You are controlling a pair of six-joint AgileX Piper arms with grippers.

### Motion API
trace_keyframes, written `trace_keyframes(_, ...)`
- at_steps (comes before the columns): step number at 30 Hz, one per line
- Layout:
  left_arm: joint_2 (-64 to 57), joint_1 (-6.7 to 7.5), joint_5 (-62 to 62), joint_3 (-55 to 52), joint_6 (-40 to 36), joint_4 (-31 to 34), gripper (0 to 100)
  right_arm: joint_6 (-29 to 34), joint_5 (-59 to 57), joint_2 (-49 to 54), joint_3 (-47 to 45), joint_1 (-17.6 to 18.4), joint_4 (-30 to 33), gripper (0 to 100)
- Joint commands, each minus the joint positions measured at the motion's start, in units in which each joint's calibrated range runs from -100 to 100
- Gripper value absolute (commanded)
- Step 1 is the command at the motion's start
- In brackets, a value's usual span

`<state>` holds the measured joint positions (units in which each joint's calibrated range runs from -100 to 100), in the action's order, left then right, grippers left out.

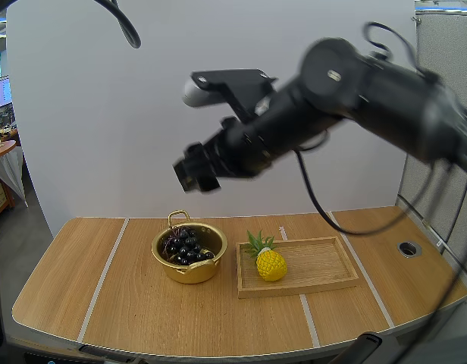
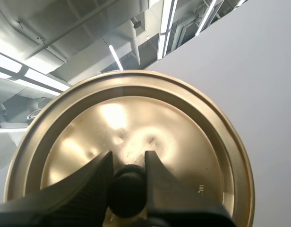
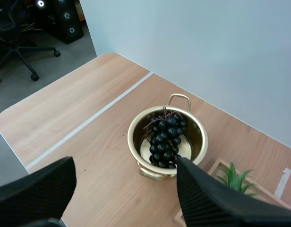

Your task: Open the pot, put the grape inside, and close it

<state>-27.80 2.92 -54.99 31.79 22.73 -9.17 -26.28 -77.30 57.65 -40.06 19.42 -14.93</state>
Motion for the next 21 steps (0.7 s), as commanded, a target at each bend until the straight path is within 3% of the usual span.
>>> trace_keyframes(1,-0.3,0.16,1.8,0.4,-0.5,0.5,0,1.8,-1.1,8.1,-6.0,-0.1,2.8,100)
trace_keyframes(7,-0.3,0.16,1.8,0.4,-0.5,0.5,0,5.1,-9.1,18.4,-15.9,-0.5,6.1,100)
trace_keyframes(15,-0.3,0.16,1.8,0.4,-0.5,0.5,0,5.1,-15.3,25.7,-20.1,-3.3,7.0,100)
trace_keyframes(17,-0.3,0.16,1.8,0.4,-0.5,0.5,0,5.1,-16.5,27.3,-20.1,-3.6,6.7,74)
trace_keyframes(21,-0.3,0.16,1.8,0.4,-0.5,0.5,0,5.1,-18.5,29.1,-20.1,-4.5,6.3,0)
